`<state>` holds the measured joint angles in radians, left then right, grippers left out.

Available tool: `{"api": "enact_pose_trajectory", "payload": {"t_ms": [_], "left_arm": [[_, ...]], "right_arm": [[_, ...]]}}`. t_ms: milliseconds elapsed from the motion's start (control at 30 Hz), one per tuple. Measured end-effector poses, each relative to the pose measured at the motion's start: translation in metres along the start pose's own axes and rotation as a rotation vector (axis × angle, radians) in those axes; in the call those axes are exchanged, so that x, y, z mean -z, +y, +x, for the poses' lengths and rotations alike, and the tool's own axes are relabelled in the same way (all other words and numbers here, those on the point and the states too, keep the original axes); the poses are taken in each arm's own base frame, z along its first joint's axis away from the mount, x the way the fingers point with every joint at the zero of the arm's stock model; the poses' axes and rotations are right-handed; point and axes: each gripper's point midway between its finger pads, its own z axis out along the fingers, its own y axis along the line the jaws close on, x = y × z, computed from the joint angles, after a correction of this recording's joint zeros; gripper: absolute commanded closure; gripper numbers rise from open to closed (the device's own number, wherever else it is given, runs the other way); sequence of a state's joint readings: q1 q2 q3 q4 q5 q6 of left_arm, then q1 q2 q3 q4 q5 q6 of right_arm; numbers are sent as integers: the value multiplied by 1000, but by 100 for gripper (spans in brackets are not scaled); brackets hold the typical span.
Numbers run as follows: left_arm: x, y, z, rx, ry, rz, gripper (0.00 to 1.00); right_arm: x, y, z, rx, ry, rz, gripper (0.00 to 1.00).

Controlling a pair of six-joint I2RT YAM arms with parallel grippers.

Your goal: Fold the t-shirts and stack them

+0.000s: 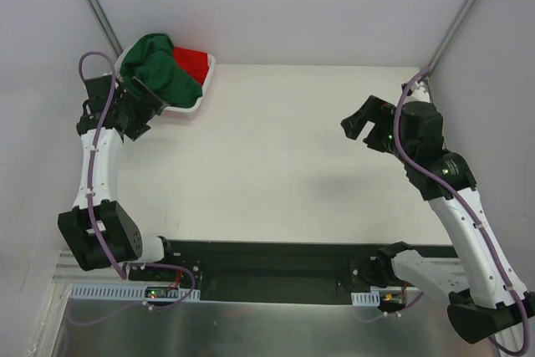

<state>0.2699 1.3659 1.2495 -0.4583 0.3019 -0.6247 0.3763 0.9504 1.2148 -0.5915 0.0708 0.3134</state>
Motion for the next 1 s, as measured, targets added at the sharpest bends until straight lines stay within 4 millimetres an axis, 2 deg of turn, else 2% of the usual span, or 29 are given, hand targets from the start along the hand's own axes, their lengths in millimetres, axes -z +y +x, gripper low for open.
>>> {"api": "enact_pose_trajectory", "payload": {"t_ms": [267, 467, 633, 833, 933, 1000], "left_arm": [[20, 17, 28, 13, -16, -17, 4], [19, 27, 41, 22, 9, -33, 10], [20, 23, 42, 17, 21, -11, 12], [31, 17, 38, -53, -15, 15, 11], [33, 15, 32, -106, -19, 16, 11], [35, 7, 20, -144, -32, 24, 11]], "right_arm": [[13, -1, -4, -2, -32, -7, 4], [14, -2, -3, -2, -27, -4, 4], [15, -3, -1, -1, -21, 0, 4], [23, -6, -2, -2, -33, 8, 4], [28, -9, -1, 7, -34, 16, 4], [32, -9, -4, 15, -38, 24, 4]]}}
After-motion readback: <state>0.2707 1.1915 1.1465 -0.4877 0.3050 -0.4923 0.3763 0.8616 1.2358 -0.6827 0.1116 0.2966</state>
